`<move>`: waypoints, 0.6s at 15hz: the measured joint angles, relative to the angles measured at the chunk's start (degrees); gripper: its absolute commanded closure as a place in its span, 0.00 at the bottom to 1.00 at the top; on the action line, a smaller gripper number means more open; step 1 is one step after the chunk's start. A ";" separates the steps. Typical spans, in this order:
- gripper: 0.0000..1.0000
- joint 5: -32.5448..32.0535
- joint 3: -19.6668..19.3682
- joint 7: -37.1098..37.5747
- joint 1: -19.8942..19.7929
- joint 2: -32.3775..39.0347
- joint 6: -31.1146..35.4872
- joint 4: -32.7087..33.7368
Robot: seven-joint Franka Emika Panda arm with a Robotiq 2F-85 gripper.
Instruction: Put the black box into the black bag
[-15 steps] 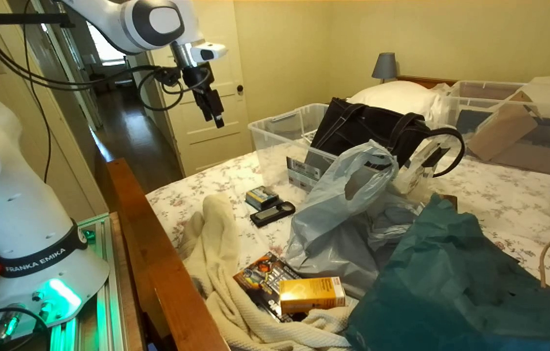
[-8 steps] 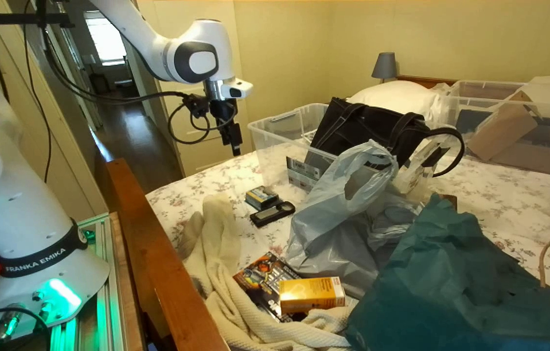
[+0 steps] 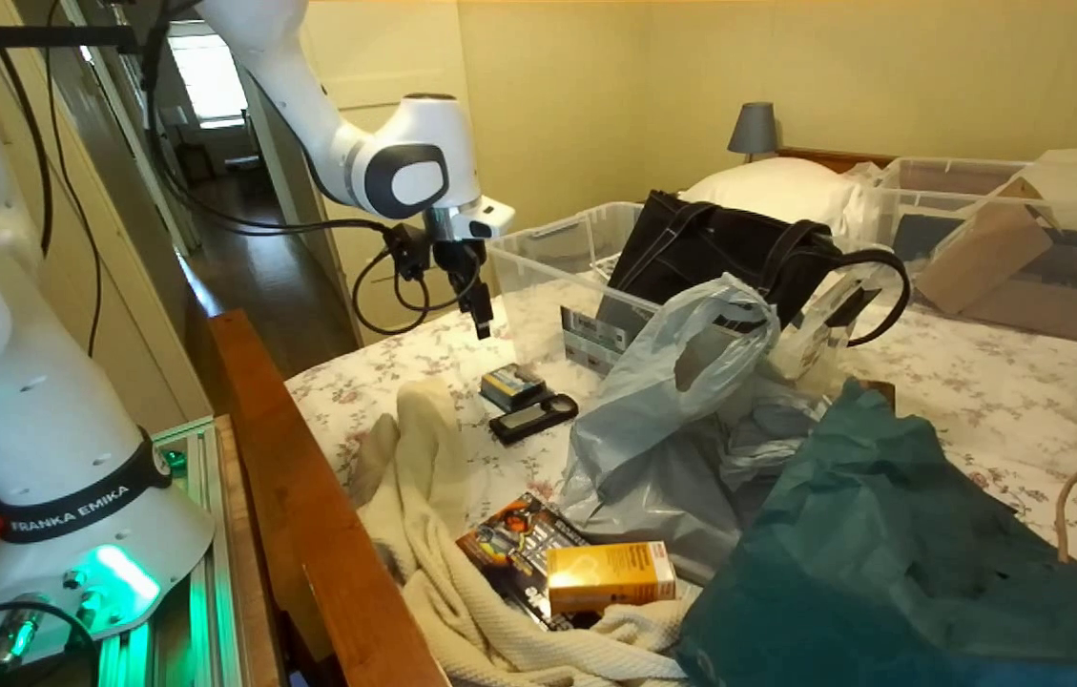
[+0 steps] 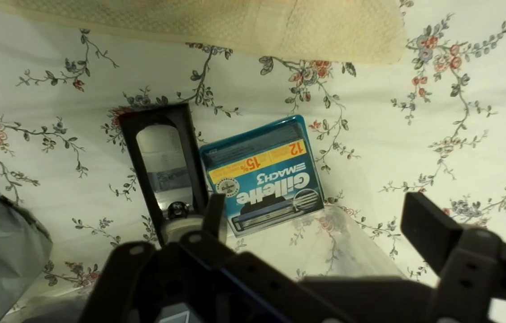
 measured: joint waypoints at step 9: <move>0.00 -0.06 -4.67 1.87 6.25 10.26 4.90 5.31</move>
